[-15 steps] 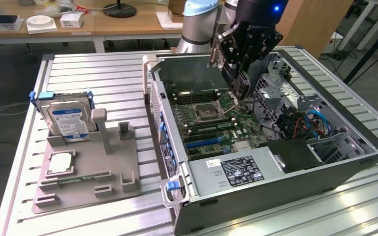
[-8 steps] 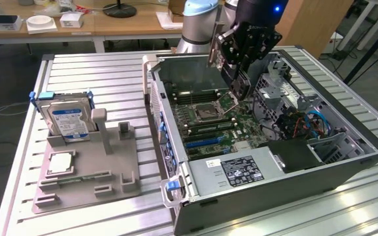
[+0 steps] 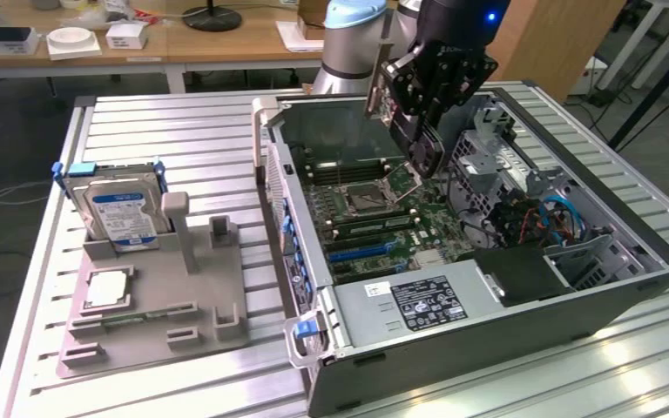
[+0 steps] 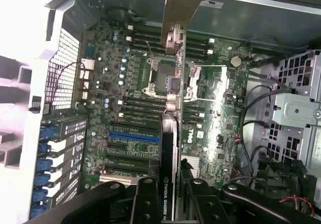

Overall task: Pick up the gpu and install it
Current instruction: 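Insert the gpu into the slot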

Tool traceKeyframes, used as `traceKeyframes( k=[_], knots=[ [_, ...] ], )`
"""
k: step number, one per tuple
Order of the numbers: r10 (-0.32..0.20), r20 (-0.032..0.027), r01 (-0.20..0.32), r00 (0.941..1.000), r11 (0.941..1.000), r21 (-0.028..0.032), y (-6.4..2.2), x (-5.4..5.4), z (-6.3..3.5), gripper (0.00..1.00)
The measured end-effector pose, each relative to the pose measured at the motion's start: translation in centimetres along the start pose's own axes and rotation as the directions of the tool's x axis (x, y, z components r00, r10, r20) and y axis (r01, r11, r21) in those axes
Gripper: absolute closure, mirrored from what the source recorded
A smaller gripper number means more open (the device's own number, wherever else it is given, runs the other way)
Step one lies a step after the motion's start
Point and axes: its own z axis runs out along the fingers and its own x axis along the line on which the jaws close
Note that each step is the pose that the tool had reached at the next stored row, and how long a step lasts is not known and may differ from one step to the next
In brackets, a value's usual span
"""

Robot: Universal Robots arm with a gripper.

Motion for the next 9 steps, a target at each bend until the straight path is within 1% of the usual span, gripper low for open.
traceKeyframes(
  k=[9],
  knots=[
    [-0.032,-0.0015,0.032,0.9995,0.9995,-0.0008,0.00,0.00,0.11,0.74]
  ],
)
